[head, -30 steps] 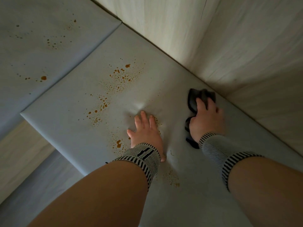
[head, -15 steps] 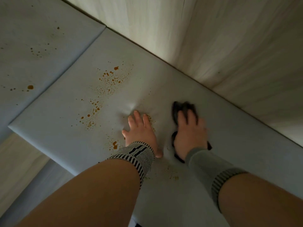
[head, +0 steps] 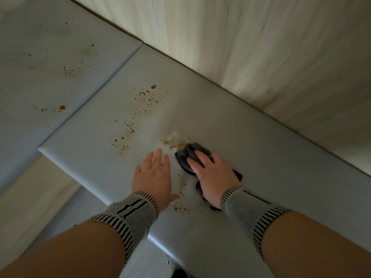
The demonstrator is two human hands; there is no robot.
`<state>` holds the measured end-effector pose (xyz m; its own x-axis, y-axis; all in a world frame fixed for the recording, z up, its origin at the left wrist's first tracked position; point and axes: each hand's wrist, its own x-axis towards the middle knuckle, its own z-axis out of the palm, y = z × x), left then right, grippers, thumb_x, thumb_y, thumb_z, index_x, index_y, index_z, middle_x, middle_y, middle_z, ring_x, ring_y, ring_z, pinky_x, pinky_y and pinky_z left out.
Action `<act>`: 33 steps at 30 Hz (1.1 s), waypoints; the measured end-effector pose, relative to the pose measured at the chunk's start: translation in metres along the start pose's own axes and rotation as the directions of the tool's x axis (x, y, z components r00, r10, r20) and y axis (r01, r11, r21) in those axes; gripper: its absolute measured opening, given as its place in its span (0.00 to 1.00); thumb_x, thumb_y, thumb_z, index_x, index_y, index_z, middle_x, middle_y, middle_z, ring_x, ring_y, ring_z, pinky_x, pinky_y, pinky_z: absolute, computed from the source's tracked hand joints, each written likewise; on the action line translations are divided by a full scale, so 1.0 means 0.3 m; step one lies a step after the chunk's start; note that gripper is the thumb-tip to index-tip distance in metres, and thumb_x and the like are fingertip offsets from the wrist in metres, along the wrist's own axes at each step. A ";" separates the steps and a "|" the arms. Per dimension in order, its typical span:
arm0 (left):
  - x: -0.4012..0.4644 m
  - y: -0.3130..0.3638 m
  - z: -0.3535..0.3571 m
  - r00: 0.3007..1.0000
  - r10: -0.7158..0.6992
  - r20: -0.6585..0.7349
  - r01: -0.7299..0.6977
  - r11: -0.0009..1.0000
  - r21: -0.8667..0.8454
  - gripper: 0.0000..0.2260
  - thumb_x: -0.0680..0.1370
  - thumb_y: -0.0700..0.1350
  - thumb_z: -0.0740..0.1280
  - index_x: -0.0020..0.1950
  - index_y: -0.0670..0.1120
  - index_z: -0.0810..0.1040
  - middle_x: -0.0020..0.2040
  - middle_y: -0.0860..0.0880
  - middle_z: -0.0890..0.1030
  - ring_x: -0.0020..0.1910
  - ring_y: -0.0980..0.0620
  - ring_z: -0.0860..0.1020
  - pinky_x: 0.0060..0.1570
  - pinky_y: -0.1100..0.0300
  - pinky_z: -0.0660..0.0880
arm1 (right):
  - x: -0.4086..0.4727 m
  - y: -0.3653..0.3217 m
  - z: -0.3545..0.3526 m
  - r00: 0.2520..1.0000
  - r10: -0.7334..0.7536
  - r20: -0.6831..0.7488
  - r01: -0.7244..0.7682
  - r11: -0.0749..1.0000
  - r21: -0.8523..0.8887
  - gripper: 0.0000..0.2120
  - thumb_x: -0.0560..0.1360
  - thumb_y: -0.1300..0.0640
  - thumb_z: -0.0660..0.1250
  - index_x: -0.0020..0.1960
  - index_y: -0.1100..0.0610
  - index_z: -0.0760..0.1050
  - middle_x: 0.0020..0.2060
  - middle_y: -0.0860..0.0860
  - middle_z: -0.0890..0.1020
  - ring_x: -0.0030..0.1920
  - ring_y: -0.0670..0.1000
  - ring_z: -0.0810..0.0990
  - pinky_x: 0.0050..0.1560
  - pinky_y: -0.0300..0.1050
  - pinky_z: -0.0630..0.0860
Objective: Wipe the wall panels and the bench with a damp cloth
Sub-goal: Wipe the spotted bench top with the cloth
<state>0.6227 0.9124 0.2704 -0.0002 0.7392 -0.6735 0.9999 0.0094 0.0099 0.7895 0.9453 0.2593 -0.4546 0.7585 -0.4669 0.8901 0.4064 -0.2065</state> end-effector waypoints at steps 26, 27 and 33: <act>-0.024 0.044 0.110 0.995 -0.009 0.099 0.012 1.000 -0.029 0.60 0.67 0.62 0.76 0.80 0.50 0.33 0.78 0.43 0.30 0.78 0.39 0.35 0.75 0.40 0.57 | -0.215 0.007 0.143 1.000 0.030 -0.009 -0.030 1.000 0.006 0.30 0.80 0.54 0.56 0.79 0.48 0.48 0.78 0.50 0.47 0.71 0.58 0.57 0.72 0.52 0.59; -0.024 0.044 0.109 0.995 -0.005 0.099 0.007 1.000 -0.024 0.60 0.67 0.62 0.76 0.80 0.50 0.33 0.78 0.43 0.30 0.78 0.39 0.35 0.75 0.40 0.57 | -0.213 0.045 0.136 0.999 0.038 -0.011 -0.038 0.999 -0.016 0.30 0.79 0.54 0.57 0.79 0.47 0.49 0.78 0.49 0.49 0.71 0.58 0.57 0.72 0.50 0.59; -0.016 0.037 0.118 0.995 0.011 0.094 -0.009 1.000 -0.021 0.60 0.68 0.63 0.76 0.79 0.50 0.32 0.78 0.42 0.31 0.78 0.39 0.36 0.76 0.43 0.55 | -0.226 0.102 0.148 0.724 0.689 -0.032 -0.663 0.708 0.241 0.30 0.80 0.51 0.56 0.79 0.48 0.48 0.78 0.51 0.48 0.73 0.60 0.54 0.73 0.52 0.59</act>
<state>0.6342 0.8849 0.2476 0.0124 0.6726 -0.7399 0.9993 0.0169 0.0322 0.8491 0.8836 0.2464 0.2830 0.8457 -0.4525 0.9400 -0.3382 -0.0442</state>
